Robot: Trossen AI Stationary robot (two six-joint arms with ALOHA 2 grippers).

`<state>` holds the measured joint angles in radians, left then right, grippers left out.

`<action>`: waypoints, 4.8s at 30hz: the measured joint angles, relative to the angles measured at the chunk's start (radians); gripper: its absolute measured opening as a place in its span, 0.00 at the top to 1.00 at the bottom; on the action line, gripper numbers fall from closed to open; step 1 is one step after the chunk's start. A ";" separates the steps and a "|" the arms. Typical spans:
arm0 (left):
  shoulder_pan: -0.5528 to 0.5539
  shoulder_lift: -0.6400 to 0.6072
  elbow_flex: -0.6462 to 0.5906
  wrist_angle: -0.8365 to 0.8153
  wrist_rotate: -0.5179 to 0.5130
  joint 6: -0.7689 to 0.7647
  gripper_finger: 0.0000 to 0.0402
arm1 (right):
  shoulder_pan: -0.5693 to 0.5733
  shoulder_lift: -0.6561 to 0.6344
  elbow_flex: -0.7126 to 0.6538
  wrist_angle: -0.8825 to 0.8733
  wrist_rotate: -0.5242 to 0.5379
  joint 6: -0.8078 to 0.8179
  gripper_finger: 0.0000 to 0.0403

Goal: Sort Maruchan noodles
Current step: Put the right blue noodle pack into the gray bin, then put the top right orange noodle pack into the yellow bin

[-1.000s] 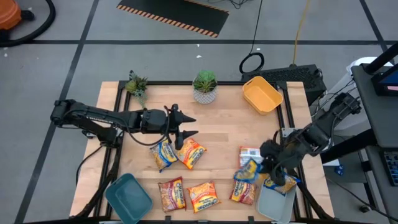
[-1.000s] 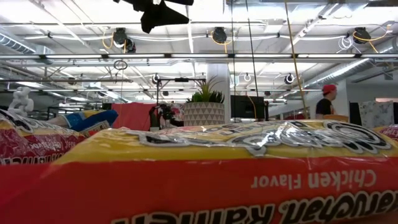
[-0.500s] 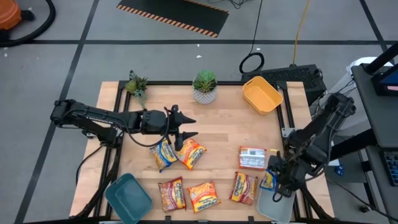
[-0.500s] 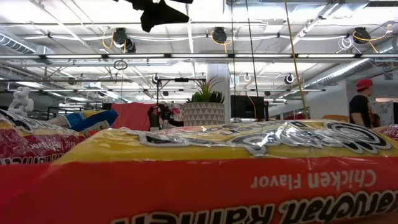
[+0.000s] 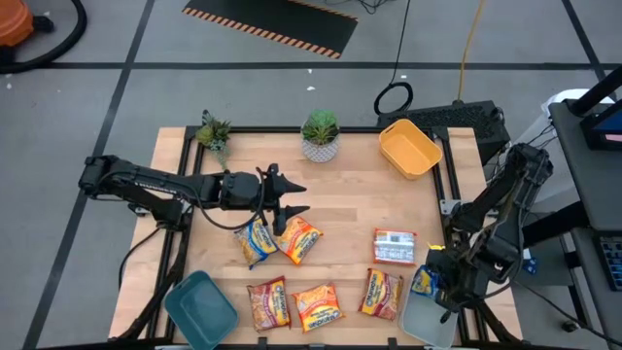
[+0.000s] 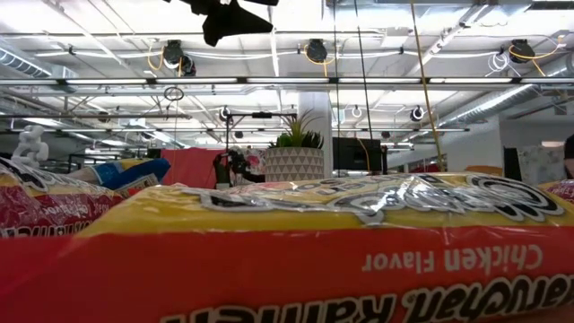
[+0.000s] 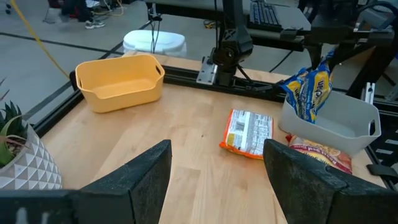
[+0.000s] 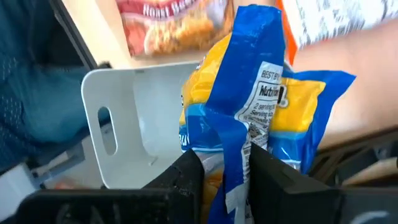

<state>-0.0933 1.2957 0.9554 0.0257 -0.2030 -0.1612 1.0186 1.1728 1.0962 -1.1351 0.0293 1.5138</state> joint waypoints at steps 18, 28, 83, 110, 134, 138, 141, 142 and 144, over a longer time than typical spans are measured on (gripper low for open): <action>0.000 0.000 0.000 0.000 -0.001 -0.002 0.36 | 0.025 0.000 0.000 -0.031 0.022 0.075 0.70; 0.000 0.000 0.000 0.000 -0.001 -0.003 0.36 | 0.025 -0.004 0.000 -0.014 -0.007 0.015 0.60; 0.002 0.000 0.000 -0.234 -0.008 -0.001 0.36 | -0.916 0.309 -0.142 0.988 0.052 -1.361 0.54; -0.006 0.000 0.000 -0.424 -0.009 0.055 0.36 | -0.937 0.468 -0.142 1.413 -0.028 -1.271 0.46; -0.040 0.000 0.000 -0.463 -0.008 0.047 0.36 | -0.937 0.468 -0.142 1.227 -0.068 -1.373 0.46; -0.040 0.000 0.000 -0.443 -0.008 0.047 0.36 | -0.936 0.468 -0.142 1.186 -0.157 -1.370 0.46; -0.040 0.000 0.000 -0.439 -0.008 0.044 0.36 | -0.933 0.468 -0.142 1.110 -0.214 -1.356 0.46; -0.040 0.000 0.000 -0.441 -0.008 0.043 0.36 | -0.931 0.468 -0.142 1.078 -0.219 -1.347 0.46; -0.040 0.000 0.000 -0.441 -0.008 0.043 0.36 | -0.924 0.468 -0.142 1.001 -0.220 -1.342 0.46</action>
<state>-0.1337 1.2953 0.9550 -0.4150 -0.2108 -0.1177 0.0945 1.6405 0.9539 -0.1340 -0.1909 0.1722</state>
